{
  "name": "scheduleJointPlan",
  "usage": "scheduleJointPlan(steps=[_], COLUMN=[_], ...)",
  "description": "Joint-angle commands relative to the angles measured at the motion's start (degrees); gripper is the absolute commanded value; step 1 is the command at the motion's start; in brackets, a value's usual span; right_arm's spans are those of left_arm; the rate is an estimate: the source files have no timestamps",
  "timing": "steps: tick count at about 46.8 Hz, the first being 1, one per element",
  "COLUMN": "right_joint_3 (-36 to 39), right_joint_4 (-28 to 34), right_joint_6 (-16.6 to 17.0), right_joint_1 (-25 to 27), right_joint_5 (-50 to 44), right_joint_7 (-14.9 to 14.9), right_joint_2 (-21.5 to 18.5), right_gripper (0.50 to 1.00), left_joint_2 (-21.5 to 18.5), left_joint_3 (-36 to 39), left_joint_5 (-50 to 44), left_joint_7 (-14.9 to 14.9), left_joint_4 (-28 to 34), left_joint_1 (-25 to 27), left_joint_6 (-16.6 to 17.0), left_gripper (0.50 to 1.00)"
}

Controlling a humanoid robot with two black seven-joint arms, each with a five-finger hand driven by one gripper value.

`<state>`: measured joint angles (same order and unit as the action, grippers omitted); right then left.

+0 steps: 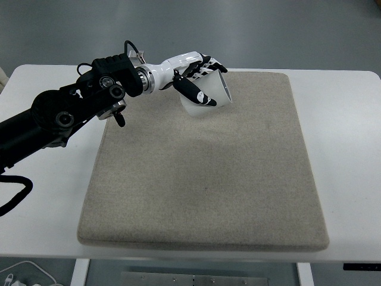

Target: Upright white cup

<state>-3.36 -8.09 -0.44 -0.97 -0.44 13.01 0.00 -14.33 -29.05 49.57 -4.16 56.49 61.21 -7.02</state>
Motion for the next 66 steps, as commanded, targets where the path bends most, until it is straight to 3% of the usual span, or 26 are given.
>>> scheduleJointPlan(steps=[1, 12, 23, 33, 62, 66], right_joint_3=[-0.1, 0.0, -0.1, -0.1, -0.1, 0.0], right_joint_4=[0.0, 0.0, 0.0, 0.0, 0.0, 0.0], right_joint_6=[0.0, 0.0, 0.0, 0.0, -0.1, 0.0], right_joint_1=[0.0, 0.0, 0.0, 0.0, 0.0, 0.0], right_joint_5=[0.0, 0.0, 0.0, 0.0, 0.0, 0.0], right_joint_7=[0.0, 0.0, 0.0, 0.0, 0.0, 0.0], right_joint_2=[0.0, 0.0, 0.0, 0.0, 0.0, 0.0], right_gripper=[0.93, 0.93, 0.93, 0.93, 0.93, 0.93], left_joint_2=[-0.4, -2.3, -2.1, -1.6, 0.5, 0.5], left_joint_3=[-1.9, -3.7, -10.7, -15.5, -14.5, -14.4], left_joint_5=[-4.0, -12.6, -13.3, -14.6, -17.4, -17.3], left_joint_7=[2.1, 7.8, 13.0, 18.9, 39.1, 39.2], left_joint_4=[-1.7, -3.5, -5.2, -6.8, -11.5, -11.6], left_joint_1=[-0.6, -3.5, -8.5, -12.4, -16.4, -16.5], left_joint_6=[-0.4, -2.6, -7.7, -10.3, -12.8, -12.8], left_gripper=[0.512, 0.512, 0.514, 0.518, 0.54, 0.542])
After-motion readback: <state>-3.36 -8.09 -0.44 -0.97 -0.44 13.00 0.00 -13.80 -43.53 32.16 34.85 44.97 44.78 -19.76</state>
